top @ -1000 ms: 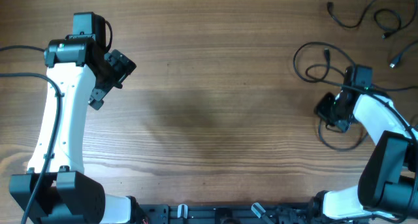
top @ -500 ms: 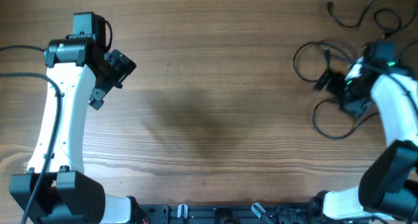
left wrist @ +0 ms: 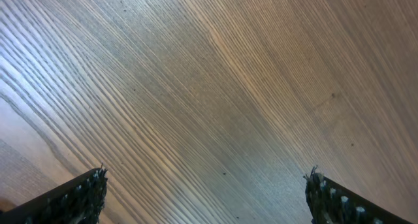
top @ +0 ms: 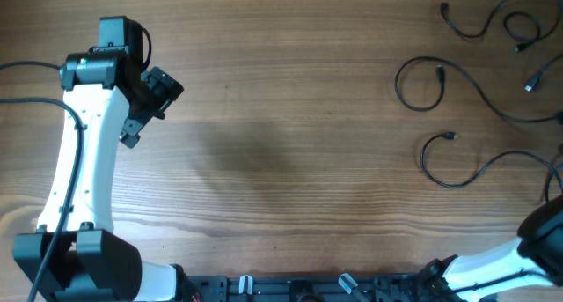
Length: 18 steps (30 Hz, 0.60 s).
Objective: Untangle cables
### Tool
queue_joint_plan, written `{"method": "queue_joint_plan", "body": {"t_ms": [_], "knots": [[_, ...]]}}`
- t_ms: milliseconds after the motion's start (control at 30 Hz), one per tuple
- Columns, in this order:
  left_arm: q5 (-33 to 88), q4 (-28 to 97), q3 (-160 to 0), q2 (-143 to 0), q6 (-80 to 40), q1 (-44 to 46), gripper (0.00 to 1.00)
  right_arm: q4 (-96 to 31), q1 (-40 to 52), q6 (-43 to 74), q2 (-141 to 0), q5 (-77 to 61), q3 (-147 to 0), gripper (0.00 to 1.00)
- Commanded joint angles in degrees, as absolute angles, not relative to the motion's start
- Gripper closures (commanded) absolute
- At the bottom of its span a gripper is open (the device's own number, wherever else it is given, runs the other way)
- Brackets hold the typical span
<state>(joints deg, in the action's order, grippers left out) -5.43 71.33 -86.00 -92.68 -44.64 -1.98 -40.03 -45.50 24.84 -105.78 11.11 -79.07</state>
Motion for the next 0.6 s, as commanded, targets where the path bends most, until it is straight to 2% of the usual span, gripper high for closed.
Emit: {"method": "queue_joint_plan", "body": {"t_ms": [0,100,133,167,333,567], "knots": [[-5.41,71.31,-86.15,-94.89,-43.72,-1.72,0.00,-38.92,-47.57,25.93,-111.96,16.84,-79.05,0.00],[-5.41,70.61,-86.15,-95.81,-43.72,-1.72,0.00,-36.40,-50.30,25.47,-114.54,16.45,-79.05,0.03],[-5.39,70.19,-86.15,-95.81,-43.72,-1.72,0.00,-35.48,-50.98,25.47,-114.56,16.43,-79.05,0.07],[-5.39,69.82,-86.15,-95.81,-43.75,-1.72,0.00,-34.61,-51.66,25.43,-114.56,16.21,-79.05,0.16],[-5.39,69.78,-86.15,-95.81,-43.75,-1.72,0.00,-27.79,-52.75,21.39,-115.04,6.87,-78.63,0.33],[-5.39,69.84,-86.15,-95.81,-43.75,-1.72,0.00,-25.98,-52.62,21.87,-116.29,7.62,-77.47,0.37]]}}
